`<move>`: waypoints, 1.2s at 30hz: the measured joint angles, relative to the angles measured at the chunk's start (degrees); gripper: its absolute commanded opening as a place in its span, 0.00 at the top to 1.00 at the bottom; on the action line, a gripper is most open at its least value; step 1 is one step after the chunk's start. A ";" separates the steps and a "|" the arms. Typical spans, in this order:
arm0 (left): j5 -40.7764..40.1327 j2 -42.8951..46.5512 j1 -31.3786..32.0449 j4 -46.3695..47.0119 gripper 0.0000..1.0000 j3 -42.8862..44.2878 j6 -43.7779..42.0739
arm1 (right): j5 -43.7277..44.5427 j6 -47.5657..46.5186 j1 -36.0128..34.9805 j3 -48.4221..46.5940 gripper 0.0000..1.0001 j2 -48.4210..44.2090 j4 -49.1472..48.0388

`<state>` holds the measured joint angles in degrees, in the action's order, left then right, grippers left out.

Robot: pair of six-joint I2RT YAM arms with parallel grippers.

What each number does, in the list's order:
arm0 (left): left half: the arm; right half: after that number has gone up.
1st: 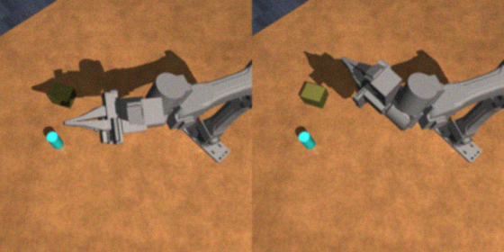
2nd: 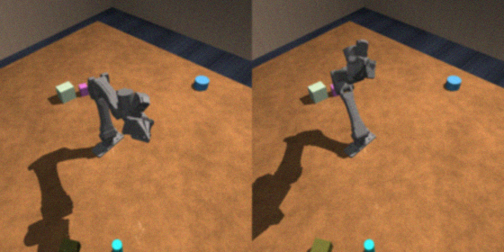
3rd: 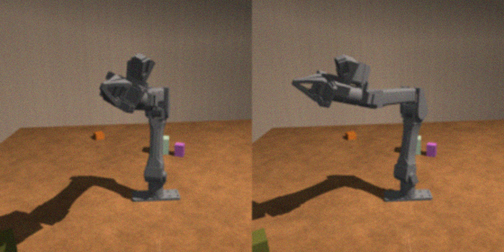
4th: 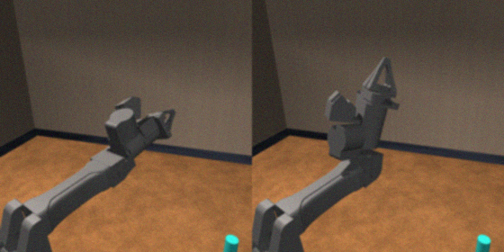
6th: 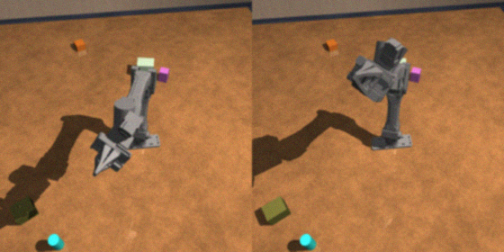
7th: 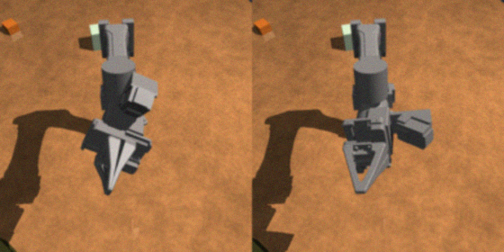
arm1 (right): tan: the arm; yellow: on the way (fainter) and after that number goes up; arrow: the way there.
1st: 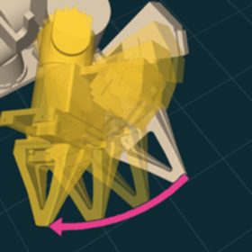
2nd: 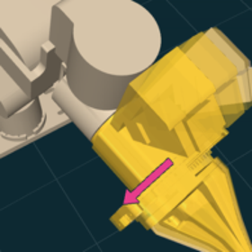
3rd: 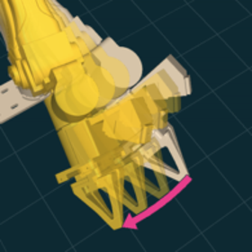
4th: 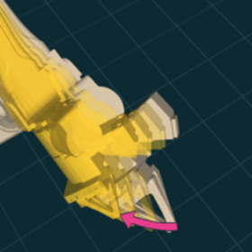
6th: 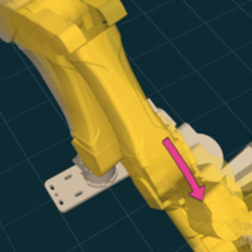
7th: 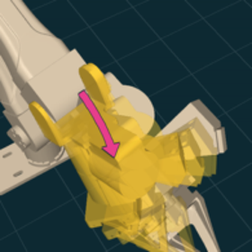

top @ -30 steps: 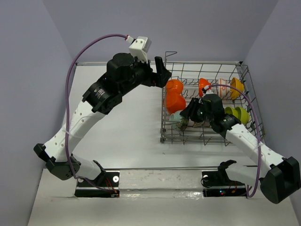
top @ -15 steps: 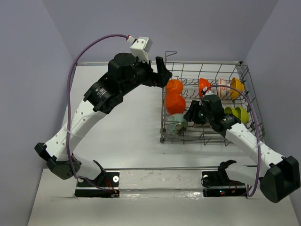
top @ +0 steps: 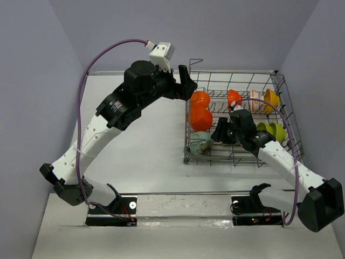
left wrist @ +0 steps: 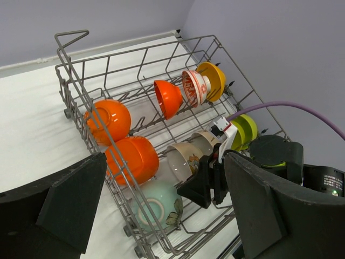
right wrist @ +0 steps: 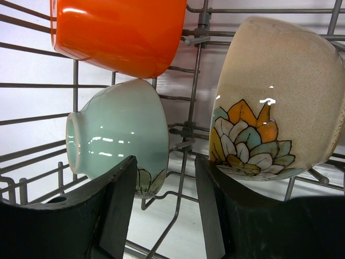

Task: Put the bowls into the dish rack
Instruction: Turn the bowl upside down over the dish rack, then reset both arms

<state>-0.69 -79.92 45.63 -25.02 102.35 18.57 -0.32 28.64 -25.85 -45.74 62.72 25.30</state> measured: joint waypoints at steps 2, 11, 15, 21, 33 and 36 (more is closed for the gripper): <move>0.00 0.00 -0.02 0.00 0.01 0.00 0.02 | -0.11 -0.20 0.00 -0.22 0.46 0.00 0.48; 0.02 0.00 -0.02 0.59 0.01 -0.02 0.00 | 0.09 -0.87 0.00 -3.06 0.37 -0.28 3.04; 0.02 0.04 -0.02 0.85 0.01 -0.04 0.00 | 0.66 -1.31 0.00 -5.62 0.32 -1.29 4.44; 0.07 1.70 -0.02 1.77 0.01 -2.93 -0.02 | 1.11 -2.10 0.00 -10.82 0.20 -3.85 5.81; -2.49 11.76 -0.02 2.54 0.01 -10.67 -0.50 | 4.02 -3.91 0.00 -23.30 0.00 -6.88 6.64; -3.76 13.46 -0.02 2.45 0.01 -11.54 -0.72 | 4.37 -4.35 0.00 -25.03 0.00 -6.88 6.45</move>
<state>-4.45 -66.46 45.60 -22.57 90.80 17.85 4.05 24.29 -25.85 -70.76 55.83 31.75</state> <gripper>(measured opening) 0.989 0.995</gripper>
